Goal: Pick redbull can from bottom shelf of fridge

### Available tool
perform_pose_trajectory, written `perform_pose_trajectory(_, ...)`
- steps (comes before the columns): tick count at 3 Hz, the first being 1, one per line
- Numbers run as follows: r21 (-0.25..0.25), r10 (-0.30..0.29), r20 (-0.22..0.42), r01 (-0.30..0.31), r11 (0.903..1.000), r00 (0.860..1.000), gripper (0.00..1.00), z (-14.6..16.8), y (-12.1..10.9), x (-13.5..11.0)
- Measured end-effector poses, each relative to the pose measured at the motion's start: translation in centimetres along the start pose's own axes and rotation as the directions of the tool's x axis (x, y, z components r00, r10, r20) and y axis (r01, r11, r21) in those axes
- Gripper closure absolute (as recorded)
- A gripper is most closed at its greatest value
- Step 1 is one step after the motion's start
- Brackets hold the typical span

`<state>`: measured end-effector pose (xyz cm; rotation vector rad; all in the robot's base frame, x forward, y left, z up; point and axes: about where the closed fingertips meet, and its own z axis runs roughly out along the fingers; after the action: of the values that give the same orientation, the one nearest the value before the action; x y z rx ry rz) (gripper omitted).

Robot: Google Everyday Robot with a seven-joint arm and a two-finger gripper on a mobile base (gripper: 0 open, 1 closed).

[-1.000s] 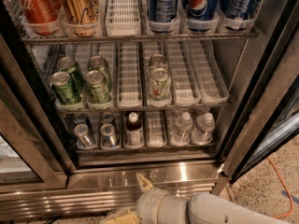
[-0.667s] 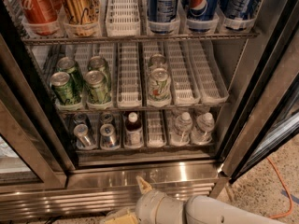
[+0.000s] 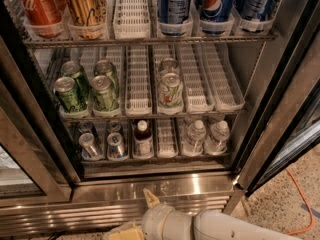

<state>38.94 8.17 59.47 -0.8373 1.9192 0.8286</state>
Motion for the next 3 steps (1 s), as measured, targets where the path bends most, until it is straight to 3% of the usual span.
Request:
perform_pose_trajectory(2,-0.014,0.039,0.096,-0.038,0.9992,0.995,0.0,6.2,-1.5,1.6)
perform_pose_trajectory(3,0.02,-0.003,0.173,0.0,0.9998,0.985,0.0,7.9,-1.6,0.7)
